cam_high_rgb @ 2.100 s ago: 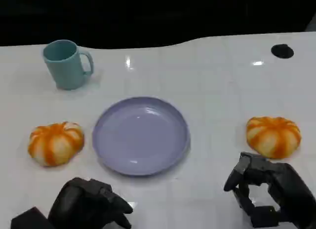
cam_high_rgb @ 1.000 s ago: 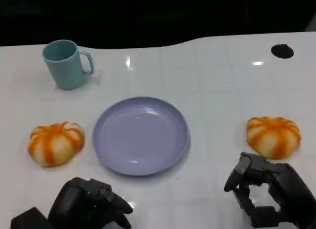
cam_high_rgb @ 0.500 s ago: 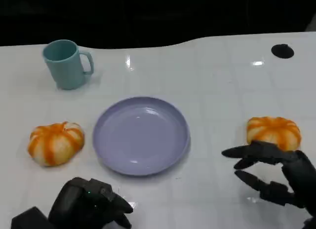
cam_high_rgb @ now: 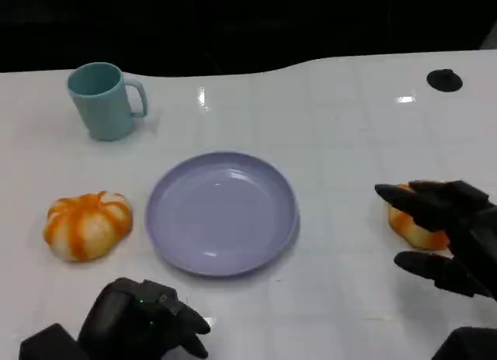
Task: Grasp the bread from the table and place it into the plate.
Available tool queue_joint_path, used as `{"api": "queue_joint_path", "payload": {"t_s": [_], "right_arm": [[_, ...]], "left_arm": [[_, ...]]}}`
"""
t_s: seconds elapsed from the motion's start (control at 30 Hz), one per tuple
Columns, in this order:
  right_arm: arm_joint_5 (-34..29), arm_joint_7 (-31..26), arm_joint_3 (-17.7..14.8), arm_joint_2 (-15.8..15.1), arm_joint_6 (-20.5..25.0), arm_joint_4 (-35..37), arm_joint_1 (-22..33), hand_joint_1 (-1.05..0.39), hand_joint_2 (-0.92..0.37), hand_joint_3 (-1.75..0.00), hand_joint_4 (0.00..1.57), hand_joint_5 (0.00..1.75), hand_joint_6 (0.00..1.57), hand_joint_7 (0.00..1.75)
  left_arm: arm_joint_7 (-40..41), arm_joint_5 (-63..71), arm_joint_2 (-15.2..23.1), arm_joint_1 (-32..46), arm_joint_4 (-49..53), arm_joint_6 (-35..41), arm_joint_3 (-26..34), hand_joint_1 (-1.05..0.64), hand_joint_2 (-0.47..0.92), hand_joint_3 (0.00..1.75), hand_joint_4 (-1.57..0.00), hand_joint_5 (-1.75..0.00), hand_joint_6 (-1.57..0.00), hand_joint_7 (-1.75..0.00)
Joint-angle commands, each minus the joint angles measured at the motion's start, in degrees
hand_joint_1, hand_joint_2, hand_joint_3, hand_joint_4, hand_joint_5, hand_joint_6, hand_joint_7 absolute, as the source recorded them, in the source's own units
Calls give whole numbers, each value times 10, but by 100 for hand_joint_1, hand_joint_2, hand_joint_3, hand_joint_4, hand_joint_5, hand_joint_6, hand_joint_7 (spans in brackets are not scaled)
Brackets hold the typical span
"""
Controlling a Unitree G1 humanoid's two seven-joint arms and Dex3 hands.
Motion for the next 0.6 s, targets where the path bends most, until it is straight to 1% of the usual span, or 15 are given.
{"api": "queue_joint_path", "payload": {"t_s": [0.03, 0.07, 0.17, 0.27, 0.47, 0.6], "right_arm": [[-78, -7, 22, -33, 78, -41, -7, -59, -92, -15, 3, 34, 28, 0], [-84, -8, 27, -36, 88, -46, -7, -60, -92, -16, 1, 36, 27, 0], [-143, 18, 55, -49, 152, -60, -20, -63, -92, -15, 0, 34, 24, 0], [-175, 25, 81, -53, 196, -51, -39, -64, -92, -10, 0, 38, 27, 1], [-199, 37, 123, -53, 254, -26, -72, -60, -90, -1, 1, 51, 34, 2], [-206, 44, 152, -47, 288, 10, -100, -56, -87, 0, 6, 52, 36, 2]], "left_arm": [[6, 0, 7, -1, -4, 7, 2, -105, 90, 0, -143, -69, -157, -27], [5, -1, 7, -1, -4, 6, 2, -105, 90, 0, -143, -69, -157, -27], [-5, -9, 7, -4, 4, -5, 4, -105, 90, 0, -142, -69, -156, -26], [-2, -6, 7, -5, 6, -9, 4, -105, 90, 0, -142, -68, -155, -26], [-1, -6, 7, -1, -2, -2, 4, -105, 90, 0, -143, -69, -157, -26], [1, -4, 8, 1, -5, -4, 3, -105, 90, 0, -143, -69, -157, -26]]}}
